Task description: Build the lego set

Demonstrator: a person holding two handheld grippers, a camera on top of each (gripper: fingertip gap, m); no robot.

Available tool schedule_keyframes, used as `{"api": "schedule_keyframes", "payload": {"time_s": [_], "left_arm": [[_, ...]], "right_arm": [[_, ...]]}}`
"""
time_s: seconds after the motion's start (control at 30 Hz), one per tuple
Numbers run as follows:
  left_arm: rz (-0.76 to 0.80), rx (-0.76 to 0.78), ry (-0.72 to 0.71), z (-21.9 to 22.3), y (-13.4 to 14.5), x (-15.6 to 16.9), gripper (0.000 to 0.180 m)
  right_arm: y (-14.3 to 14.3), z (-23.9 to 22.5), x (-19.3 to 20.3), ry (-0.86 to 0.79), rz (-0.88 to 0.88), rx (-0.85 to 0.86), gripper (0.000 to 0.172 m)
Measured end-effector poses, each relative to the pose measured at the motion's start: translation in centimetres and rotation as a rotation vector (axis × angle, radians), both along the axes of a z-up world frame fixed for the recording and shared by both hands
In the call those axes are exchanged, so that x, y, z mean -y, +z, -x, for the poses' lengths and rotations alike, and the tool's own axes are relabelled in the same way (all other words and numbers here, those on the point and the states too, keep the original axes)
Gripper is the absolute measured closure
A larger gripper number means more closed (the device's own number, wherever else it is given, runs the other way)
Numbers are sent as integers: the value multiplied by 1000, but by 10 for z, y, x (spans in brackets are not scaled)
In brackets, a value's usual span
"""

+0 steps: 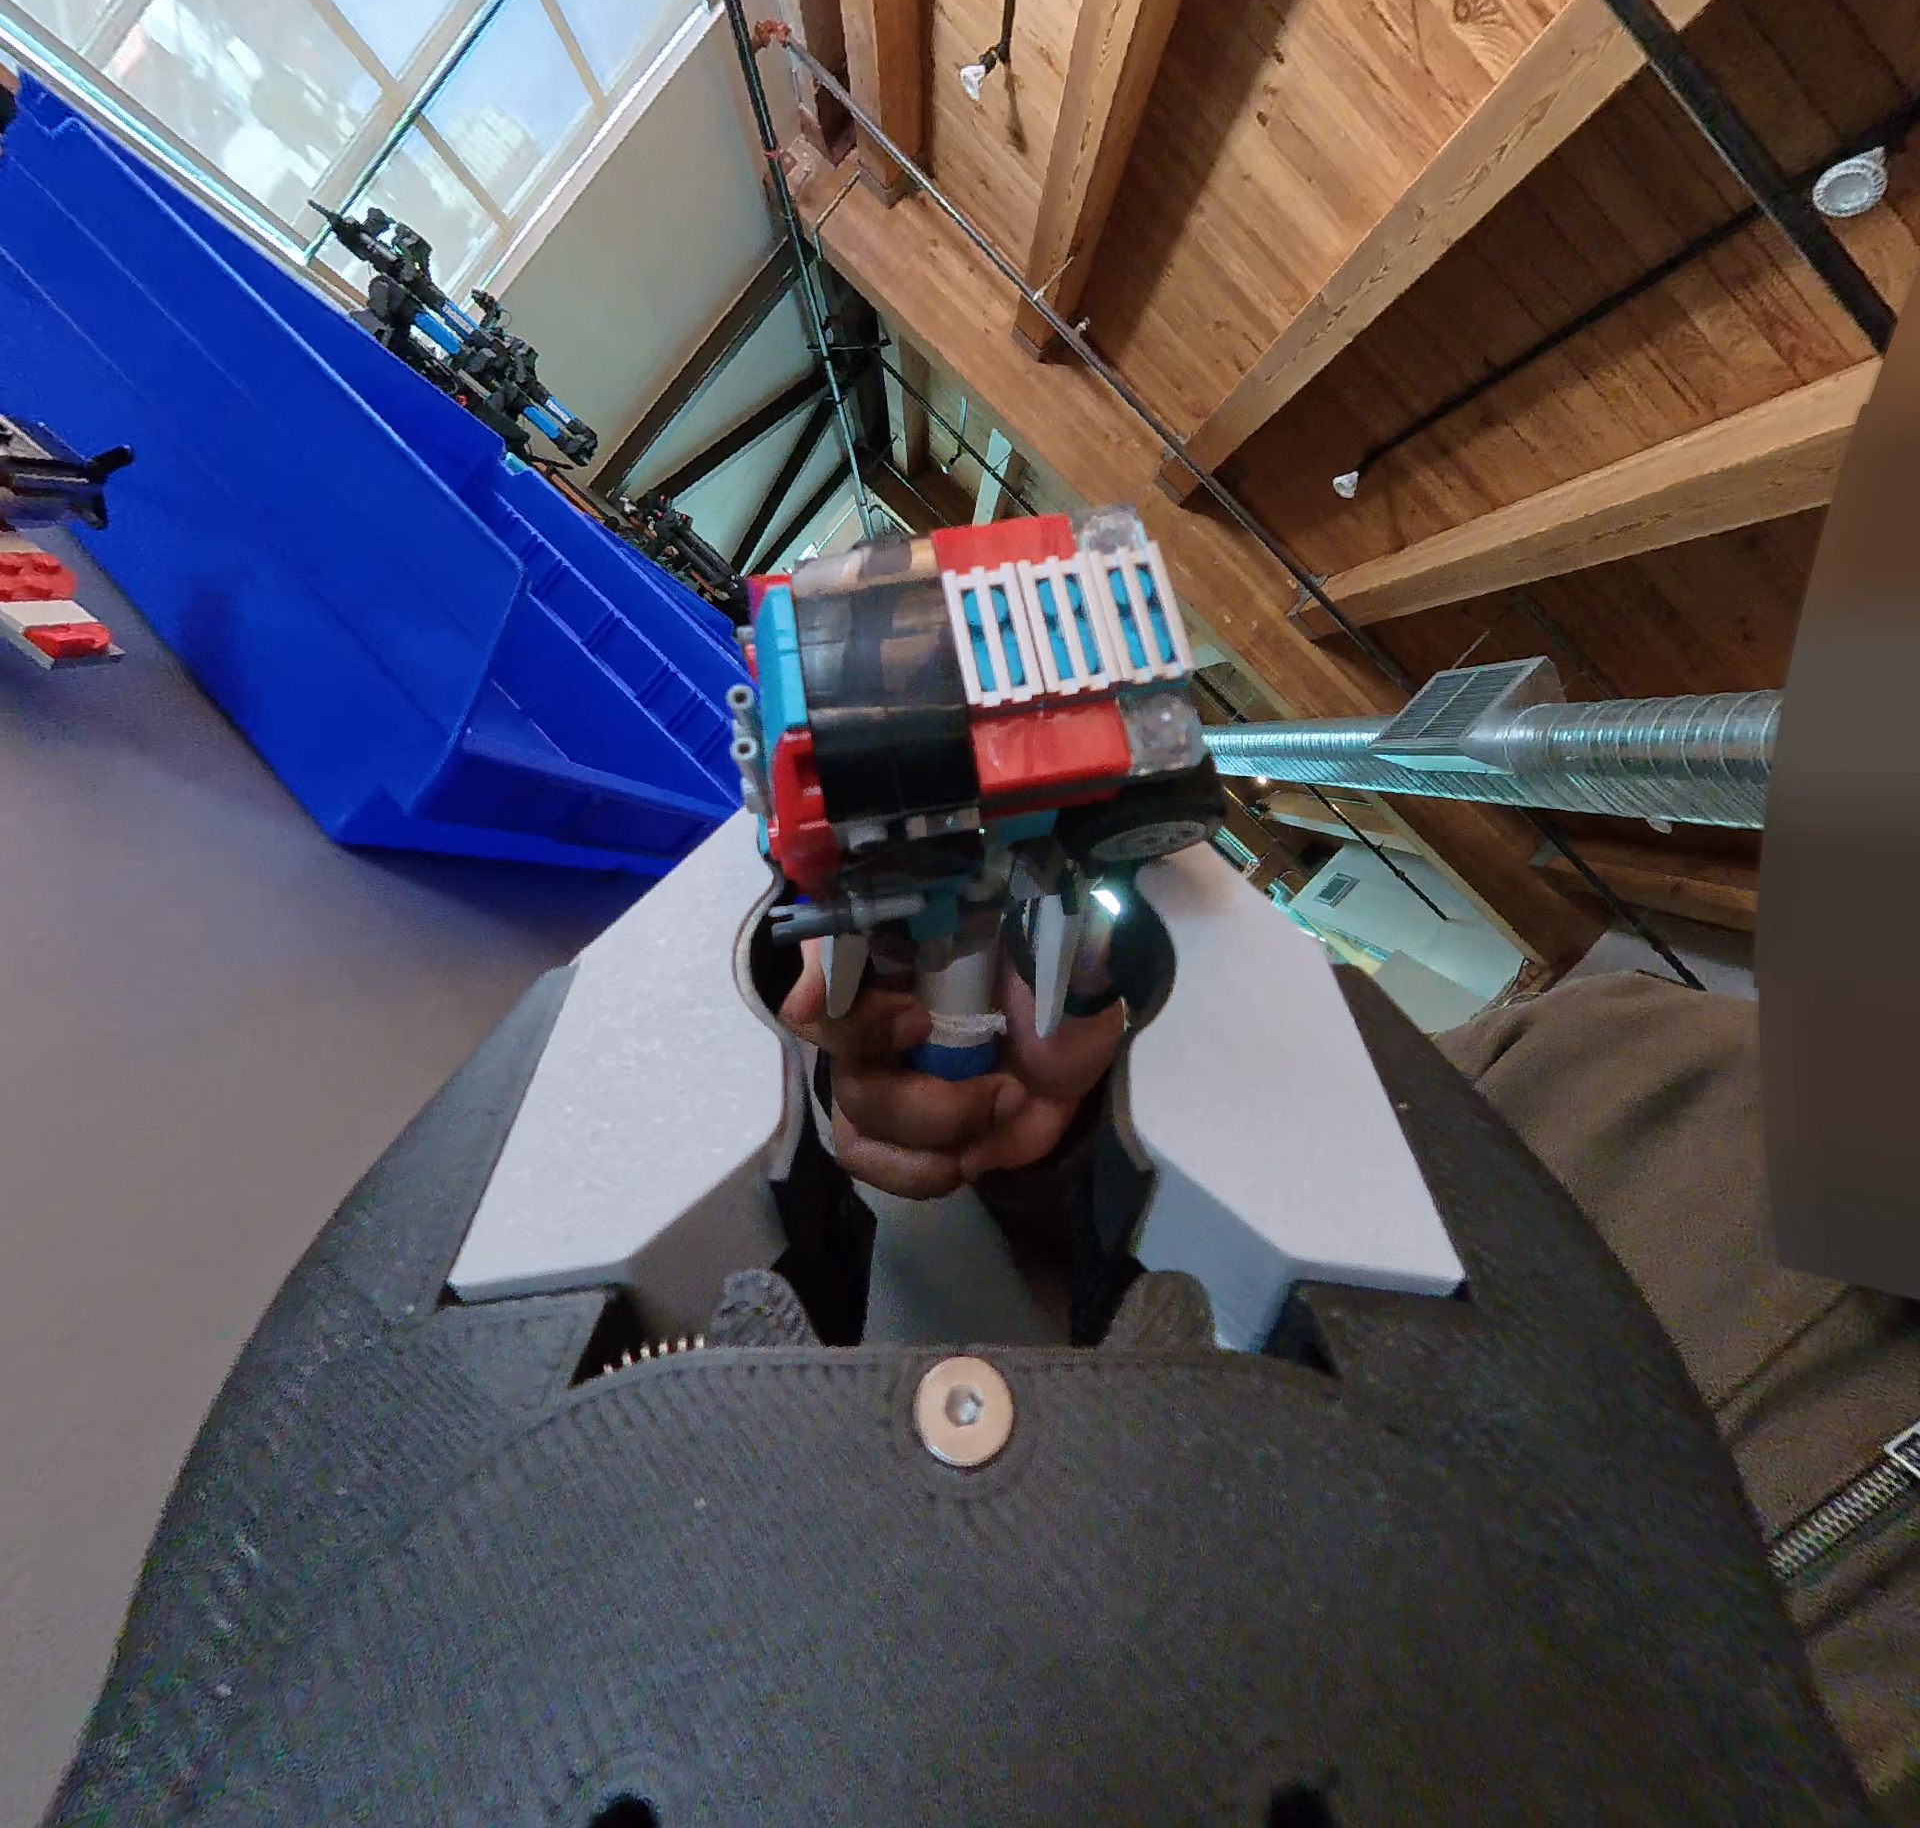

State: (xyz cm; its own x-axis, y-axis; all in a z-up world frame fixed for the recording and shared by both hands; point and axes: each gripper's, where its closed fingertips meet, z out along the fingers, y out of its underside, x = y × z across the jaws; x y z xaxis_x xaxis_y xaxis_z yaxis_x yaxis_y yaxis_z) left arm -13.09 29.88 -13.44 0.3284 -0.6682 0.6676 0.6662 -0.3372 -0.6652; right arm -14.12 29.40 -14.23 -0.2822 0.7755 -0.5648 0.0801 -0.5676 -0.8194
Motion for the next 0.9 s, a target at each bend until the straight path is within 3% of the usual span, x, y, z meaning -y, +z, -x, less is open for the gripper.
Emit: {"api": "schedule_keyframes", "payload": {"time_s": [0.17,0.4,0.6,0.9], "left_arm": [[-33,10,31,6,6,2,123],[-71,24,59,14,12,3,123],[-62,-29,19,2,8,4,123],[-25,-102,-16,-4,2,3,121]], "right_arm": [[5,-3,2,46,65,-21,122],[3,-1,10,129,166,-10,103],[2,0,13,133,190,-21,123],[2,-3,8,98,81,-5,122]]}}
